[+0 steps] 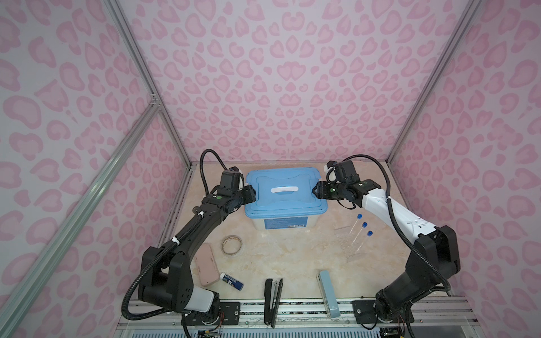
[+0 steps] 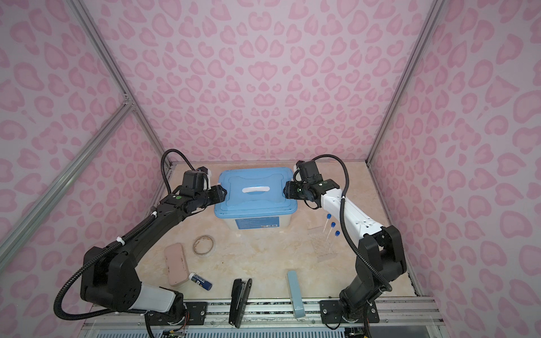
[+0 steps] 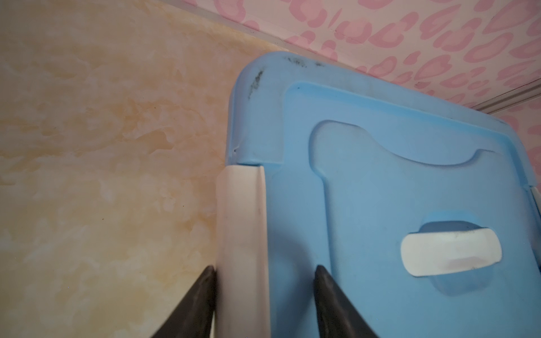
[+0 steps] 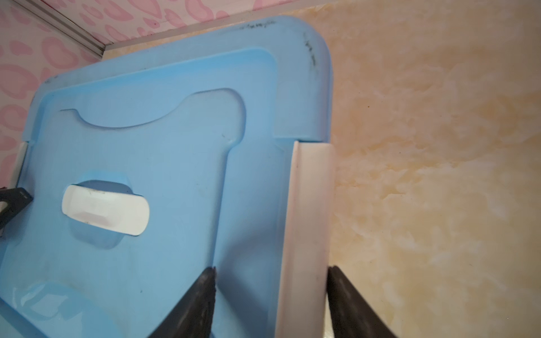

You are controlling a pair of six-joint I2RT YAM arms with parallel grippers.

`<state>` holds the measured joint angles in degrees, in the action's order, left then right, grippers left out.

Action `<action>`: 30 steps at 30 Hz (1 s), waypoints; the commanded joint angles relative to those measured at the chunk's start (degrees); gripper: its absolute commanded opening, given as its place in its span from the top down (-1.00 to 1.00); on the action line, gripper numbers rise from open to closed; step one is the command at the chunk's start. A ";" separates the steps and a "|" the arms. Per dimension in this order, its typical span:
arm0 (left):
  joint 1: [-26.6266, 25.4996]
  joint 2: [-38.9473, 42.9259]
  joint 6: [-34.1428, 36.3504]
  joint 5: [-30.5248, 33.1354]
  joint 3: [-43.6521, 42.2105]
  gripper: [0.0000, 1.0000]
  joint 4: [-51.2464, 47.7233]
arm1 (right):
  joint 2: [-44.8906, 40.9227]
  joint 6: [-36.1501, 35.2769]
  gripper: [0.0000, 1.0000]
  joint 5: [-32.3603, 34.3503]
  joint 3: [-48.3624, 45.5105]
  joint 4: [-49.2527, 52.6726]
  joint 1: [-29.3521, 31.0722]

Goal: Organize the chemistry lab equipment

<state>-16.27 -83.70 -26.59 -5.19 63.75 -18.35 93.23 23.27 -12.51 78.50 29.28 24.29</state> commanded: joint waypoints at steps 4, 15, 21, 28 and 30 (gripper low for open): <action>-0.69 -0.45 -1.21 -8.62 1.02 -0.08 -3.97 | 2.85 -2.00 -0.18 0.21 3.83 1.34 4.46; -0.13 -1.62 -1.74 -9.44 2.46 -0.20 -1.98 | 1.37 -0.16 -0.29 3.70 2.00 3.12 1.98; 1.74 -2.17 -1.26 -8.89 4.35 -0.47 -2.60 | 0.19 -0.06 -0.60 6.74 2.96 5.50 1.82; 3.67 2.43 -0.04 -2.30 6.81 -0.93 -5.77 | -5.58 -0.18 -0.96 11.42 4.42 7.88 1.28; 4.94 4.64 -0.04 -2.31 6.83 -0.93 -5.96 | -8.38 -1.14 -0.96 12.57 3.73 7.55 0.37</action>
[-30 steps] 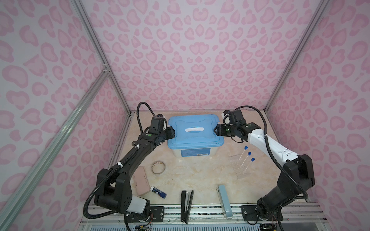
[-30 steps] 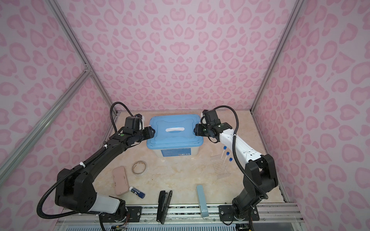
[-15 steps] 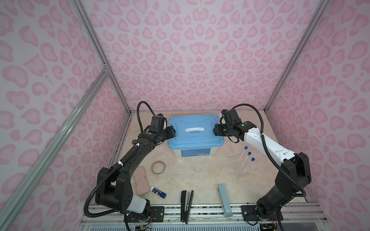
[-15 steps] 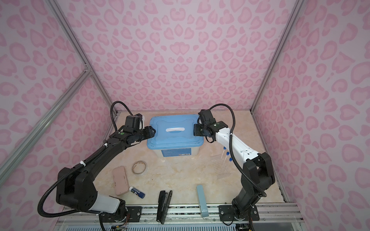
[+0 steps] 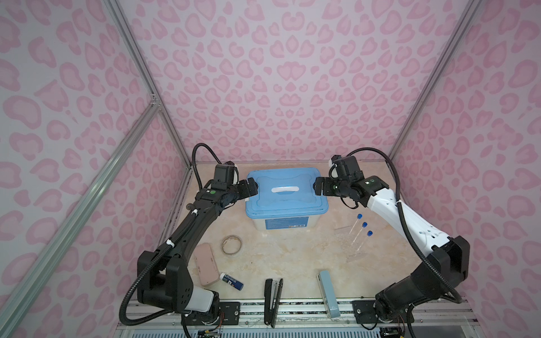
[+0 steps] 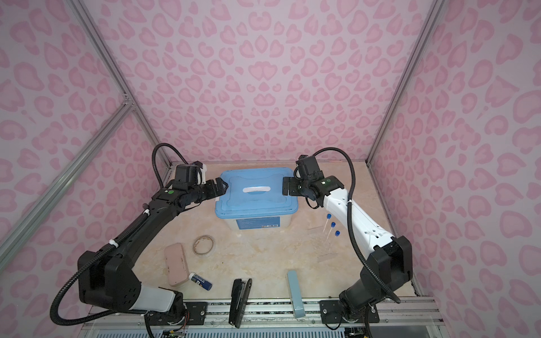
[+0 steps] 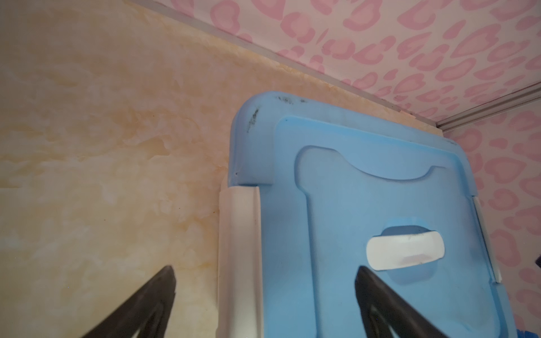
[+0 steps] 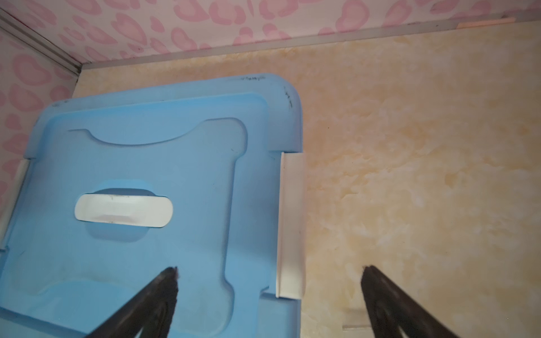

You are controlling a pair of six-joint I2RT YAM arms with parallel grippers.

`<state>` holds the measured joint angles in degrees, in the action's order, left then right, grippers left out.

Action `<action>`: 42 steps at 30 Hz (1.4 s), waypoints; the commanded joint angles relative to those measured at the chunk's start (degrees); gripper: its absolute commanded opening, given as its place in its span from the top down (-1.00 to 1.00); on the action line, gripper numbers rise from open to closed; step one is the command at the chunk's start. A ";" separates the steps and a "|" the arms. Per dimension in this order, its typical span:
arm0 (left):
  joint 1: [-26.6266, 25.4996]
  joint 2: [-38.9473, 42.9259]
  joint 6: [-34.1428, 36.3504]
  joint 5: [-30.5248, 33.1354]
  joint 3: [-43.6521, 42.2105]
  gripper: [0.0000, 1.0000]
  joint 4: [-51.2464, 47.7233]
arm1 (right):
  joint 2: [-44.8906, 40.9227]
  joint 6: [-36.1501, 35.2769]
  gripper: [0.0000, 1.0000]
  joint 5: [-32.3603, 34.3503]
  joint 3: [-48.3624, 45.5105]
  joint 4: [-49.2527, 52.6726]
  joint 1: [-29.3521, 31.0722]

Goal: Organize the chemistry lab equipment

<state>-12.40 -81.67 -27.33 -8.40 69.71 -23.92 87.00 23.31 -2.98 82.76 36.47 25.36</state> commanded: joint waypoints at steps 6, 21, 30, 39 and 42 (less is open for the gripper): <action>4.44 10.67 0.79 15.72 -2.65 -0.93 -0.63 | -10.18 -2.90 -0.95 1.94 -2.35 3.89 -9.39; 10.60 16.71 4.48 35.29 -23.31 -0.92 17.10 | -19.17 -2.00 -0.96 -6.51 -22.77 -7.01 -38.76; 10.73 13.22 11.24 39.39 -34.04 -0.98 30.24 | -14.52 -8.30 -0.93 3.15 -35.89 -22.94 -38.90; 10.92 5.33 16.61 29.38 -39.29 -0.99 48.96 | -13.96 -14.06 -0.93 4.08 -51.05 -48.30 -35.91; 12.33 3.19 17.60 23.03 -40.00 -0.97 53.18 | -11.89 -17.10 -0.93 8.45 -51.92 -52.95 -31.36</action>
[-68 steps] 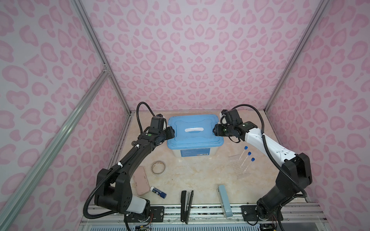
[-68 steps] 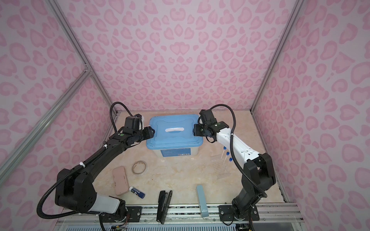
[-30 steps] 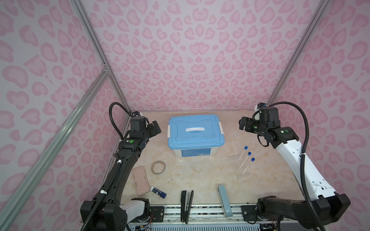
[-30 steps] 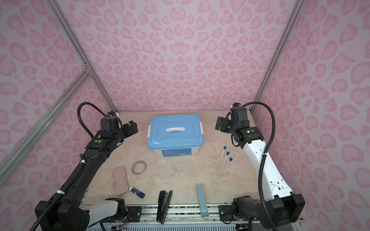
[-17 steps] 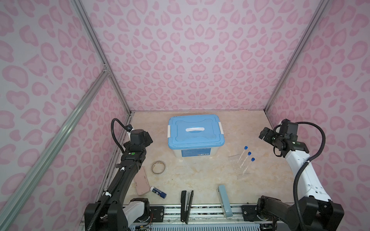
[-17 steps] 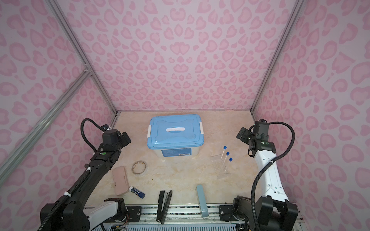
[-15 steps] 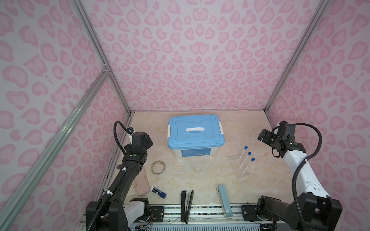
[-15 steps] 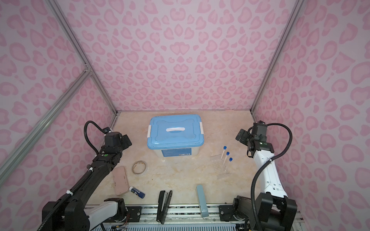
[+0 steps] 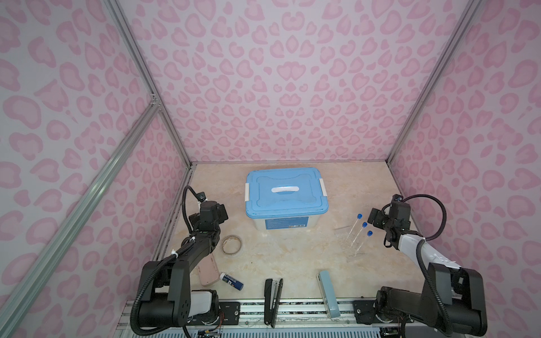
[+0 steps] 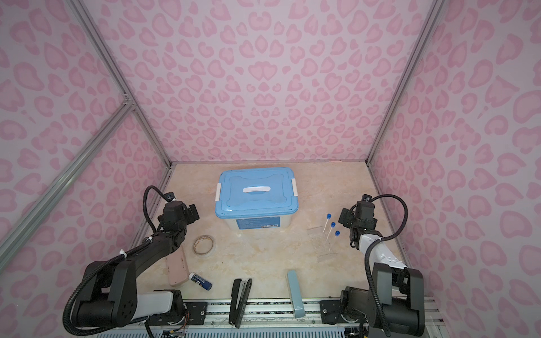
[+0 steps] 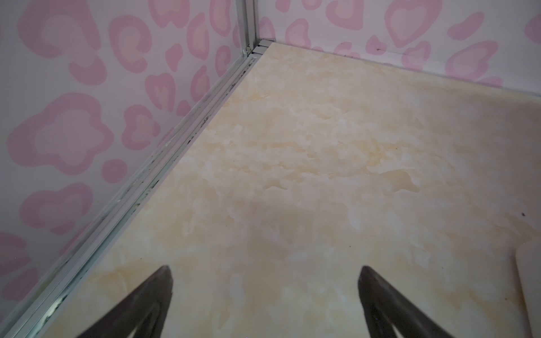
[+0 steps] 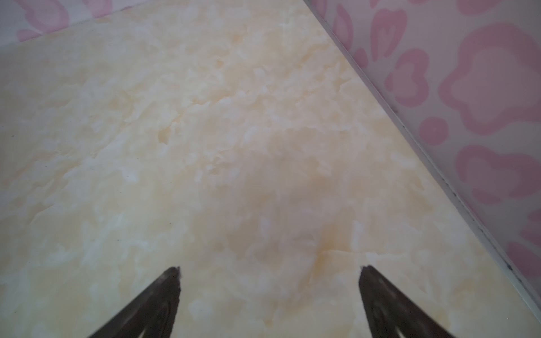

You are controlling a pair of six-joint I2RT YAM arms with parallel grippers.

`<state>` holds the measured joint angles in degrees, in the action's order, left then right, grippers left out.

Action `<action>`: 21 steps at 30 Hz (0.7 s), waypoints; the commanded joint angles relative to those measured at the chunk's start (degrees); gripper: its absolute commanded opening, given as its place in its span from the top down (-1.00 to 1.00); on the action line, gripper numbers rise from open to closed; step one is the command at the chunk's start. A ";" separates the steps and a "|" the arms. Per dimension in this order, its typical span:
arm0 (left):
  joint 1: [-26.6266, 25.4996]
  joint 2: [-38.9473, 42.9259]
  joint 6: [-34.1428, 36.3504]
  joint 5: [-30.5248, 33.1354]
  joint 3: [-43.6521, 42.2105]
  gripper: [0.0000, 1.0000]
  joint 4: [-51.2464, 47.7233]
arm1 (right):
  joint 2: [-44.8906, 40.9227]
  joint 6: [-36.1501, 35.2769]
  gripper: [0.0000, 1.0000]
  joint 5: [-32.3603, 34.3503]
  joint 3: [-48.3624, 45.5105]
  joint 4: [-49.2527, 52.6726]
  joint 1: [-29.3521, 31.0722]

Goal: Organize the chemistry lab equipment

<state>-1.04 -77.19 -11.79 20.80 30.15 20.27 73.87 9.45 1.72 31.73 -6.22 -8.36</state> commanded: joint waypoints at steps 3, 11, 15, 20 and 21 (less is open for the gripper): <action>2.07 -3.93 4.24 -10.98 -1.32 -0.94 13.31 | 2.86 -2.97 -0.93 4.78 -3.60 -18.39 3.43; 5.93 -7.01 8.24 -26.40 -2.66 -0.96 20.33 | 5.29 -3.98 -0.93 5.04 -9.22 -33.50 5.45; 6.14 -6.86 8.11 -27.45 -3.05 -0.99 21.03 | 7.78 -4.18 -0.93 5.32 -11.27 -41.25 6.20; 6.14 -6.37 8.19 -27.45 -4.18 -0.95 22.60 | 15.32 -6.04 -0.93 6.65 -15.07 -56.60 8.12; 6.07 -6.07 8.12 -27.15 -5.16 -0.95 24.14 | 15.55 -5.96 -0.93 6.72 -15.66 -58.02 8.18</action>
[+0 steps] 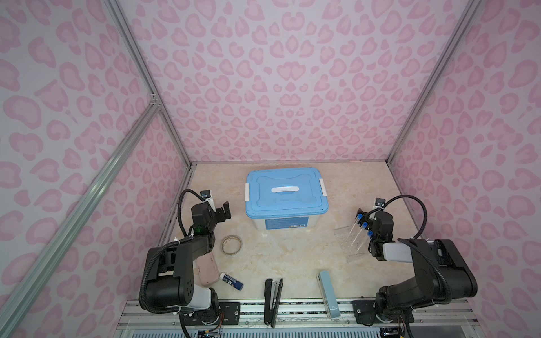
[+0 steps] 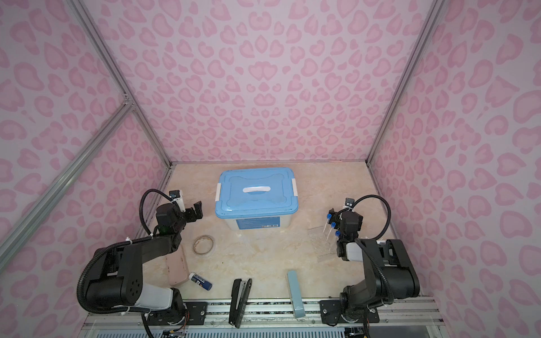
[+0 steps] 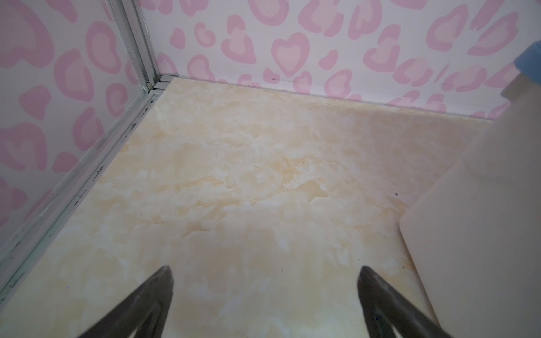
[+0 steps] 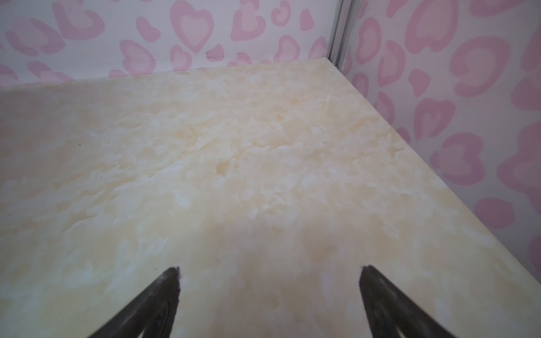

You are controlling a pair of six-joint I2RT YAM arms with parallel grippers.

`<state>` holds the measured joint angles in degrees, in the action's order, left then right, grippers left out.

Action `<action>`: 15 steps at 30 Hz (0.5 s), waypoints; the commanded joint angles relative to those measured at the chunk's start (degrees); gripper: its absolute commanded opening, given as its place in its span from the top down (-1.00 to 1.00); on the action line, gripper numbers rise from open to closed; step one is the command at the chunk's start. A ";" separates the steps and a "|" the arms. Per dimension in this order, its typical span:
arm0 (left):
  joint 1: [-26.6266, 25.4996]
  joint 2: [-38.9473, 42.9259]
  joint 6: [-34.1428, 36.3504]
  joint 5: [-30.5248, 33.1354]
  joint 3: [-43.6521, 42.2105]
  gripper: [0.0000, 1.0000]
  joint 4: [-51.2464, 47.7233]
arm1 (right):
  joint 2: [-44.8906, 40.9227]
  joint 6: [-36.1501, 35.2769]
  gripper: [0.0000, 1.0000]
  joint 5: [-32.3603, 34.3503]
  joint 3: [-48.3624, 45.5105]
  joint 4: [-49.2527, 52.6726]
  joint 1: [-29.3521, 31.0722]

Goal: Organize the chemistry lab equipment

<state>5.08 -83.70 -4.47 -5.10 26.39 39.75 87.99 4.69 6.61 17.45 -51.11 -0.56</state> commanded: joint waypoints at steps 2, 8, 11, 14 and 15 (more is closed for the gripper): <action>-0.16 0.75 0.84 -0.76 -2.53 -0.95 6.31 | 0.35 -1.30 -0.93 1.41 -1.00 -10.45 0.38; -2.56 -1.32 1.53 4.15 -7.54 -0.95 17.32 | 0.08 -3.16 -0.95 -0.16 2.08 -4.17 1.07; -2.70 -0.89 1.93 4.07 -6.36 -0.95 14.30 | 0.19 -3.20 -0.97 -0.09 2.15 -4.18 1.16; -2.66 -0.86 1.96 4.05 -6.47 -0.95 14.04 | 0.22 -2.99 -0.97 -0.03 2.33 -3.75 1.17; -2.71 -0.86 1.99 4.01 -6.46 -0.95 14.34 | 0.06 -3.04 -0.97 0.04 2.43 -3.53 1.15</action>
<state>2.50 -84.47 -3.05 -1.67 19.94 50.41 87.96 1.98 6.15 19.64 -54.06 0.58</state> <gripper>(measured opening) 0.973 0.982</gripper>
